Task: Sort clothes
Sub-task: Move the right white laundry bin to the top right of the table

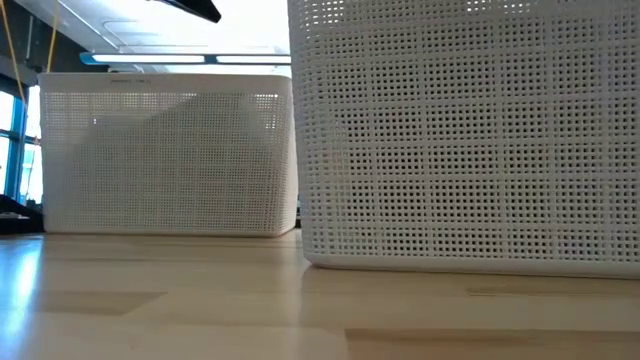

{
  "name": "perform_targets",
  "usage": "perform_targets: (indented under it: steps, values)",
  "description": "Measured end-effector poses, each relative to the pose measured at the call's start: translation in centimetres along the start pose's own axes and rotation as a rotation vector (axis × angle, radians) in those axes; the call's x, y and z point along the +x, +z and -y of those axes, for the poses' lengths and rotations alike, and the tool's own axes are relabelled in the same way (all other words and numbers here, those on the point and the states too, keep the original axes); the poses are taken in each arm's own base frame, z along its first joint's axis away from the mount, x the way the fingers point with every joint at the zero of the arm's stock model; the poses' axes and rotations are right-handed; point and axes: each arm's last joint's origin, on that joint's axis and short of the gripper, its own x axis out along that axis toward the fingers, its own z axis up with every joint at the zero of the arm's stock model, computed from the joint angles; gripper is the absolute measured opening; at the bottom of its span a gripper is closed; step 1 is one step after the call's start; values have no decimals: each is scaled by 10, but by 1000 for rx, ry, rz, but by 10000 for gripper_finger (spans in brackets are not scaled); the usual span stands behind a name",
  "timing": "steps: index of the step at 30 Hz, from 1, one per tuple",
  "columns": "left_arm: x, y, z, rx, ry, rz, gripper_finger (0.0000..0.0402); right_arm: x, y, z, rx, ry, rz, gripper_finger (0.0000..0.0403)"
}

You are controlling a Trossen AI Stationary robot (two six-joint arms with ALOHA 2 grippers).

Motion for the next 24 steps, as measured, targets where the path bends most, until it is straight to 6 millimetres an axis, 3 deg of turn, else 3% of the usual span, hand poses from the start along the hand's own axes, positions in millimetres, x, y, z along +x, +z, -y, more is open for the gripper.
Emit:
perform_targets:
  steps: [7, 15, 24]
  values:
    - [-2, 0, 1, 2, -8, 4, 0, 8, 15, 33, -14, -73, 11, 0]
    - [-8, -1, 7, 4, -40, 16, 0, 23, 28, 111, 34, -280, 3, 0]
    - [-11, -2, 9, 0, -53, 22, 0, 29, 25, 193, -125, -403, -37, 0]
